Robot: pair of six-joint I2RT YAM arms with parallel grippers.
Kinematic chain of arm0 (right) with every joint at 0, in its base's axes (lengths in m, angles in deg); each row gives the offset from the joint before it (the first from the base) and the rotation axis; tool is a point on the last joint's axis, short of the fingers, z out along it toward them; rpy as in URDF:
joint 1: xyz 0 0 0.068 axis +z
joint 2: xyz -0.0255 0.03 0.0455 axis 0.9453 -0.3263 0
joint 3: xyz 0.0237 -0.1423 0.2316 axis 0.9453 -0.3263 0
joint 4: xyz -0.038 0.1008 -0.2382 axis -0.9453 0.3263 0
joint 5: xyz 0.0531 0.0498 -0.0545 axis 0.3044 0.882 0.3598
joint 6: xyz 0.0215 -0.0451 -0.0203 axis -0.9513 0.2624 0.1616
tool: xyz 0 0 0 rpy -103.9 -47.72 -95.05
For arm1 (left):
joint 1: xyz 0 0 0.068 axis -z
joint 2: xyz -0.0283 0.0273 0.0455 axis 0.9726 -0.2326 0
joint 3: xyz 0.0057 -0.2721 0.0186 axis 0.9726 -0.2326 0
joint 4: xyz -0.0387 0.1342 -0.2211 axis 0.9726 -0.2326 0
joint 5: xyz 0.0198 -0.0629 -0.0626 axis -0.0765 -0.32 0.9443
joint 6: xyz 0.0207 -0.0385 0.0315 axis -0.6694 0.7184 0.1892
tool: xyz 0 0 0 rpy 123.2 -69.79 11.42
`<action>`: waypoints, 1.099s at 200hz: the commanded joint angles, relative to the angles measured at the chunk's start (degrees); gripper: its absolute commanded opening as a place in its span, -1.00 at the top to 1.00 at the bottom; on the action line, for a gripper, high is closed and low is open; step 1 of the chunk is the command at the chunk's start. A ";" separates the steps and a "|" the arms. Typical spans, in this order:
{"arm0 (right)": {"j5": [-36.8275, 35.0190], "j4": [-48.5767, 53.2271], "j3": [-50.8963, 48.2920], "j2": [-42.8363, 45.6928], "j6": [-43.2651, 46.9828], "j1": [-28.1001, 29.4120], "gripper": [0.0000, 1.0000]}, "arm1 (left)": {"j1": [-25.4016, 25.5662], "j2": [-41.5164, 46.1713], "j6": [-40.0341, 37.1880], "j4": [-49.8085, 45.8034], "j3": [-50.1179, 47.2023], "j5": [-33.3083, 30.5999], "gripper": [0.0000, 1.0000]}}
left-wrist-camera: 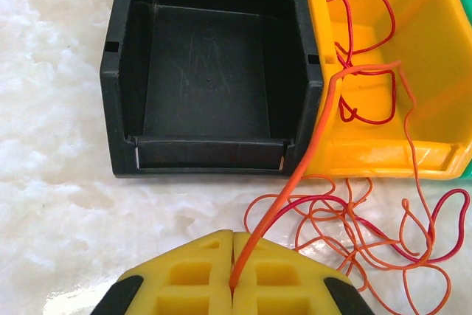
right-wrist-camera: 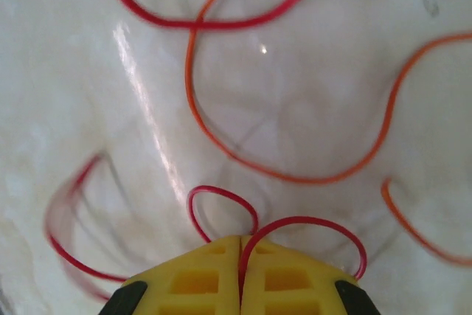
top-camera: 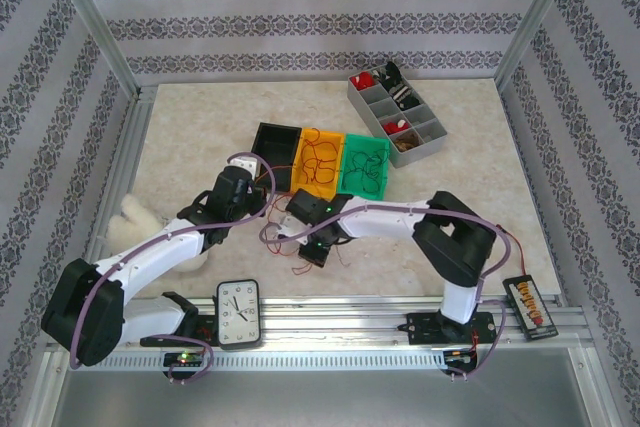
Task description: Untangle the cables
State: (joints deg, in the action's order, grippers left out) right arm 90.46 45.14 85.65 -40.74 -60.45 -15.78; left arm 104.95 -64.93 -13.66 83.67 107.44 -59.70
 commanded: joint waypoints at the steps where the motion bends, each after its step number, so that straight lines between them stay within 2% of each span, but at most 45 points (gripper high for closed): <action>1: -1.73 -1.70 -2.55 9.88 -3.67 -2.63 1.00 | -0.45 -0.13 0.65 0.46 -0.99 -1.08 1.00; 30: 1.02 -5.75 -3.05 20.82 -8.40 -8.92 1.00 | -0.63 -0.97 0.83 1.59 -1.18 -1.44 1.00; 55: 3.98 -8.70 1.80 23.12 -10.84 -15.11 1.00 | -0.80 -1.49 1.17 1.92 -1.35 -2.23 1.00; 78: 7.25 -12.12 9.22 19.31 -12.50 -19.29 1.00 | -0.97 -1.04 1.79 1.83 -2.13 -3.26 1.00; 100: 8.64 -13.08 16.73 13.83 -12.01 -20.84 1.00 | -1.13 -0.07 2.27 0.97 -2.98 -3.97 1.00; 151: 3.72 -14.33 28.16 1.93 -11.43 -23.22 1.00 | -1.33 3.94 3.89 -1.08 -5.87 -5.74 1.00; 220: -0.16 -14.20 26.10 -4.96 -10.02 -25.38 1.00 | -1.46 3.99 4.16 -1.26 -6.02 -5.58 1.00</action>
State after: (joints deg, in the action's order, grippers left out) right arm 93.39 31.27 113.10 -44.47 -71.27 -40.48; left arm 104.19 -60.85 -10.43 83.30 101.52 -64.44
